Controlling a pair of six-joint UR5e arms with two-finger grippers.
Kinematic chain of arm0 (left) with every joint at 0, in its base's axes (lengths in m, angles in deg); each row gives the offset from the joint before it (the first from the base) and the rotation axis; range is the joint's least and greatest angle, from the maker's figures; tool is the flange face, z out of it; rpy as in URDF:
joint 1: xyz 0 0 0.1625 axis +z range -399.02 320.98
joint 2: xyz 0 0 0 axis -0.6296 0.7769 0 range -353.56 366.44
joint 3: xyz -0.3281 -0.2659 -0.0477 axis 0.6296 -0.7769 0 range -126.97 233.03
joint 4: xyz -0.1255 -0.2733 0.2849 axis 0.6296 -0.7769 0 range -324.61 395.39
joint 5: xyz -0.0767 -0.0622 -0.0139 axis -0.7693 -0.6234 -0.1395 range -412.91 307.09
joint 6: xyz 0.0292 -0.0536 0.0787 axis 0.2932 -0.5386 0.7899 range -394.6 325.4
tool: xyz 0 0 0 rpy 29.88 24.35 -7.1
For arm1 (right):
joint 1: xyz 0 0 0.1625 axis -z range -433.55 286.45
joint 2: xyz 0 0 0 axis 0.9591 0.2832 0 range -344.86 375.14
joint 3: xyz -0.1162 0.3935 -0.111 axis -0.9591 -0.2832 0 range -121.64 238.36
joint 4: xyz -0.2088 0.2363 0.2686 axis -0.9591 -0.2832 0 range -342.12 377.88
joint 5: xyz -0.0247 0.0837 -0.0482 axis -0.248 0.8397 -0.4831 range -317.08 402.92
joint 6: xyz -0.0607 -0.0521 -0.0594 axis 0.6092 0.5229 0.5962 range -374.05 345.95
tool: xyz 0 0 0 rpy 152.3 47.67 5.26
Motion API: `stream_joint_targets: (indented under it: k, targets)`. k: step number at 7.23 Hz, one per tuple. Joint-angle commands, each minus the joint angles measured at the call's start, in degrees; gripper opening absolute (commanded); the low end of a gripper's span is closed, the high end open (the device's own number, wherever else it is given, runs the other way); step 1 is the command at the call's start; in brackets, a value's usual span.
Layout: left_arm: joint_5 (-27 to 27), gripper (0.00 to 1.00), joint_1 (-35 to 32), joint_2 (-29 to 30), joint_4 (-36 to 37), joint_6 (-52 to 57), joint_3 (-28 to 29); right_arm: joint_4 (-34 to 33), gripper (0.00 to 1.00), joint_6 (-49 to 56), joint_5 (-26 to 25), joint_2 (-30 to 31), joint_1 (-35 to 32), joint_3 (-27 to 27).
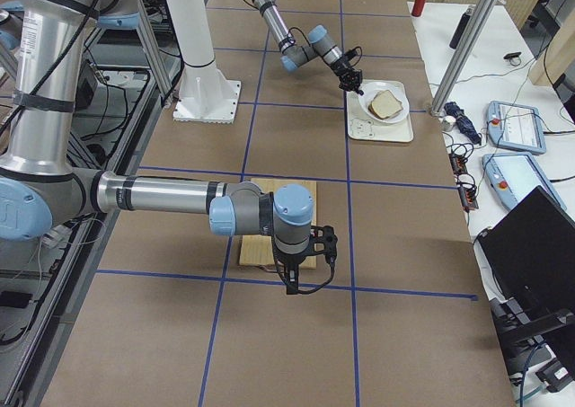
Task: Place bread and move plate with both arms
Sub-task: 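Slide the plate with the left gripper onto the bear tray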
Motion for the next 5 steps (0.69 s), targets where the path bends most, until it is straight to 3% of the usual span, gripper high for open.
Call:
stream_joint_targets:
  k: [1,2,4,5]
  targets:
    - [0.0,0.85,0.7,0.0,0.1,0.5,-0.4,0.0,1.00,0.0,0.0,0.0,0.0,0.0]
    - [0.1,0.98,1.0,-0.4,0.1,1.9,-2.3,0.0,1.00,0.0,0.0,0.0,0.0,0.0]
    - [-0.1,0.98,0.7,-2.7,0.5,3.7,-8.8,0.0,1.00,0.0,0.0,0.0,0.0,0.0]
    - [-0.6,0.98,0.7,-5.3,4.4,6.3,-15.0,0.0,1.00,0.0,0.0,0.0,0.0,0.0]
